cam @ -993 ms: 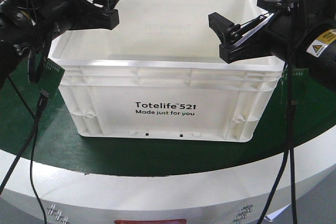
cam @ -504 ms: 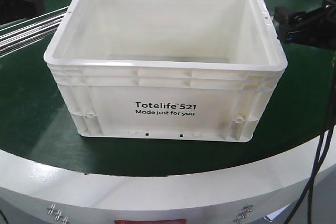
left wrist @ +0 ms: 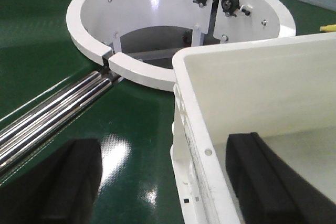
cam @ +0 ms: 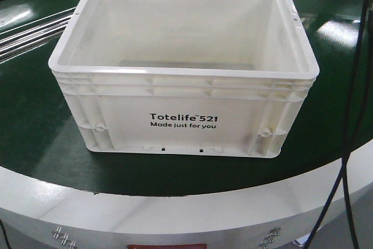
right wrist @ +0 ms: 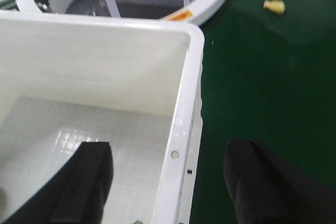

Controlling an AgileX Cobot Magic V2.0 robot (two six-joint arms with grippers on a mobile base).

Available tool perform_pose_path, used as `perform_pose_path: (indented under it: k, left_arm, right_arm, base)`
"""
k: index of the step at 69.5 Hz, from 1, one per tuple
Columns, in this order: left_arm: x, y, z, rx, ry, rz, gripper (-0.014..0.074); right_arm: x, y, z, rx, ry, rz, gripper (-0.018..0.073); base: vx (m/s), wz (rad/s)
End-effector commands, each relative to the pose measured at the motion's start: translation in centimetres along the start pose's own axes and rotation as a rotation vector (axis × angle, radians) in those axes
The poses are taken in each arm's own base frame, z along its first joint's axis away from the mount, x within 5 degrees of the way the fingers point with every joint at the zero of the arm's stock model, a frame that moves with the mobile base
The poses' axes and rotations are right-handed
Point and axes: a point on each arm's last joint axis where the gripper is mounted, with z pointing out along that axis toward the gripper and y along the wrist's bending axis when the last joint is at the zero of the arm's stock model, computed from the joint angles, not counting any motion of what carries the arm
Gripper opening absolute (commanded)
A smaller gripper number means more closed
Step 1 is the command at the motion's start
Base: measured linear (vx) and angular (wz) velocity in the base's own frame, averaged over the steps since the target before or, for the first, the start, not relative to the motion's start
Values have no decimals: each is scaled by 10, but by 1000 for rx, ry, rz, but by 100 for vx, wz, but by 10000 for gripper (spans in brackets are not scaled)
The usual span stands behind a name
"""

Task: Place moving items into box and shelve
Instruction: 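Move both grippers onto opposite crate rims and close on them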

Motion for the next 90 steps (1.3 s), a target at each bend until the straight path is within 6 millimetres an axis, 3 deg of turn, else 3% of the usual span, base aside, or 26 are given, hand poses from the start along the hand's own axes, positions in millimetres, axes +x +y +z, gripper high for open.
perform_pose_path:
  k: [1, 17, 36, 56, 90]
  left_arm:
    - [-24, 0, -10, -1, -91, -7, 582]
    - [-35, 0, 8, 19, 27, -9, 582]
    - [-32, 0, 19, 21, 63, -10, 582]
    - [-32, 0, 19, 20, 59, -9, 582]
    - [-32, 0, 19, 19, 64, -7, 582]
  right_arm:
    - [-19, 1, -16, 0, -55, 11, 481]
    - [-23, 0, 12, 6, 104, 60, 477]
    - [-16, -1, 37, 3, 203, 75, 457]
    - [-9, 20, 67, -29, 246, 31, 440]
    - [-9, 17, 87, -19, 233, 51, 439]
  base:
    - [0, 0]
    - [0, 0]
    - [0, 0]
    - [0, 0]
    - [0, 0]
